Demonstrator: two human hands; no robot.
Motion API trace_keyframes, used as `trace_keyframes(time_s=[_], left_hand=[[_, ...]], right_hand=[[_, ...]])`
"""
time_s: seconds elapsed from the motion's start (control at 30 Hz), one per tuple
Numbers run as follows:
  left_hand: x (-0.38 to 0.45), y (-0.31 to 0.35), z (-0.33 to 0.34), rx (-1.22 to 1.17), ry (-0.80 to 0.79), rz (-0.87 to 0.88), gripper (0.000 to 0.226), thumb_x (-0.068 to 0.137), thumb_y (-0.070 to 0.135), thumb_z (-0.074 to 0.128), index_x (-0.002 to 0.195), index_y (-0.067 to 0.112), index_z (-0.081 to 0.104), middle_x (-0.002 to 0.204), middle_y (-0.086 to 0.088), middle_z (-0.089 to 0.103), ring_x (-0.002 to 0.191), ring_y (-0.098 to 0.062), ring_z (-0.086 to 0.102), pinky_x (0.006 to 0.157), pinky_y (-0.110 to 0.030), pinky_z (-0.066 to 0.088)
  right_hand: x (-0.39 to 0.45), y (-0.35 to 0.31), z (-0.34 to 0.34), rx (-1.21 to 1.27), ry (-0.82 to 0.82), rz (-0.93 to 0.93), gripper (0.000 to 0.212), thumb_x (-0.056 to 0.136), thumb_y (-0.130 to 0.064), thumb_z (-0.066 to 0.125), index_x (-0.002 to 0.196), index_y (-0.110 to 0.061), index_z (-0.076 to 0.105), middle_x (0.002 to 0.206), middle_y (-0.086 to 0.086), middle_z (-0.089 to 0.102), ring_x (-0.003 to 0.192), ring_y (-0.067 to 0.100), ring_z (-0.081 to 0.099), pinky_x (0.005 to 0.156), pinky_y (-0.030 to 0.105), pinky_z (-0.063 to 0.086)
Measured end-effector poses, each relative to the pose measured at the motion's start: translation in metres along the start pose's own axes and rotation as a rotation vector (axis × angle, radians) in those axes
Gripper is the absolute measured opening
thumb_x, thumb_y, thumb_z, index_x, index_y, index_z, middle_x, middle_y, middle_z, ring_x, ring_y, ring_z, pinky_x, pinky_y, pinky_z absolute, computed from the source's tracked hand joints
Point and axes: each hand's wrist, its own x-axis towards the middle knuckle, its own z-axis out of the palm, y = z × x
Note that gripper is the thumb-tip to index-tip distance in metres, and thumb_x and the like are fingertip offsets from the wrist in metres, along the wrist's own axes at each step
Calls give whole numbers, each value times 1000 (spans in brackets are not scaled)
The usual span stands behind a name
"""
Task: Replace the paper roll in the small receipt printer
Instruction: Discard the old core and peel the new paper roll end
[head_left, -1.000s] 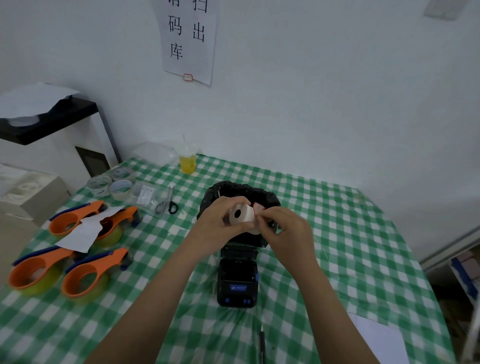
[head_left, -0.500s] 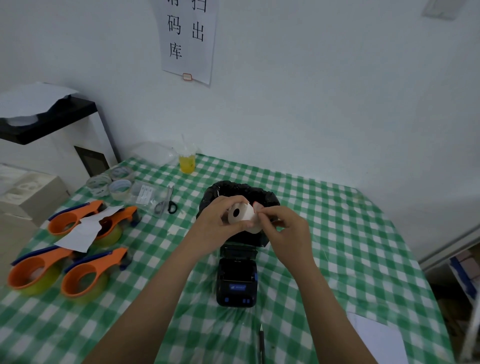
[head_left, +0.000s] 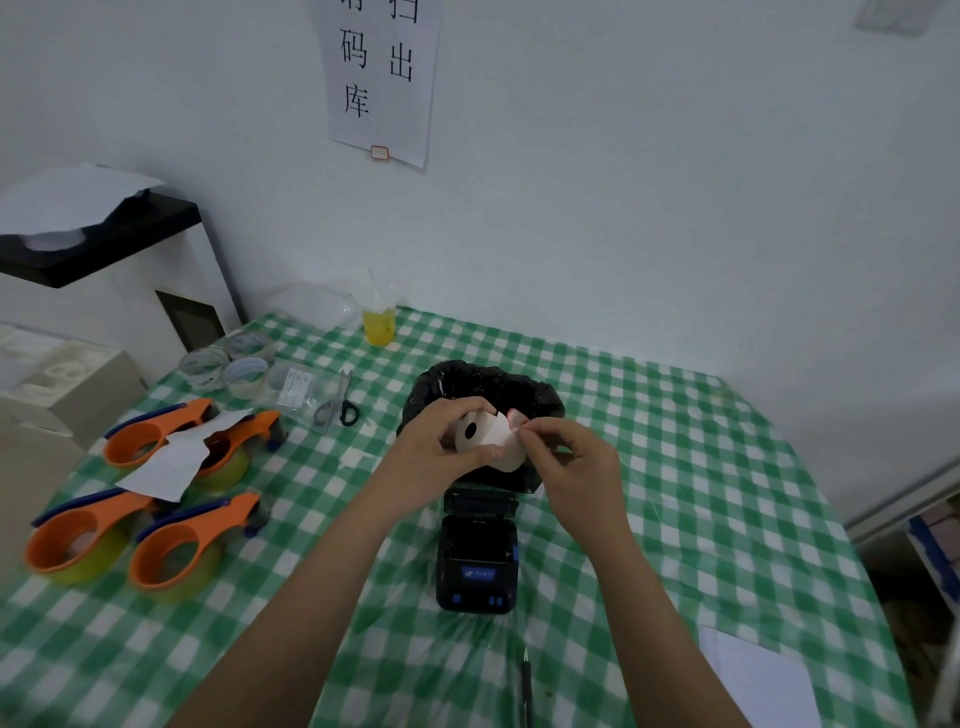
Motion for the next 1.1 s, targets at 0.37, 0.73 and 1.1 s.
trace_keyframes(time_s=[0.37, 0.73, 1.1], left_hand=[[2, -20, 1, -4, -24, -74, 34, 77, 26, 72, 107, 33, 58, 110, 4, 53, 81, -2, 55, 62, -9, 49], [3, -45, -9, -60, 28, -179, 32, 79, 23, 70, 107, 31, 57, 113, 4, 51, 85, -4, 54, 58, -8, 47], [35, -87, -19, -86, 165, -262, 28, 79, 21, 70, 103, 29, 56, 96, 20, 46, 82, -1, 53, 59, -12, 47]], right_hand=[[4, 14, 4, 246, -35, 225, 16, 86, -7, 62, 79, -17, 72, 85, -1, 74, 81, 12, 70, 71, 19, 58], [20, 47, 7, 353, 151, 503, 6, 85, -13, 66, 82, -13, 71, 76, 2, 68, 68, 11, 62, 67, 21, 55], [110, 119, 77, -122, -47, 459, 26, 81, -41, 67, 78, -15, 70, 74, 1, 69, 69, 14, 63, 65, 25, 51]])
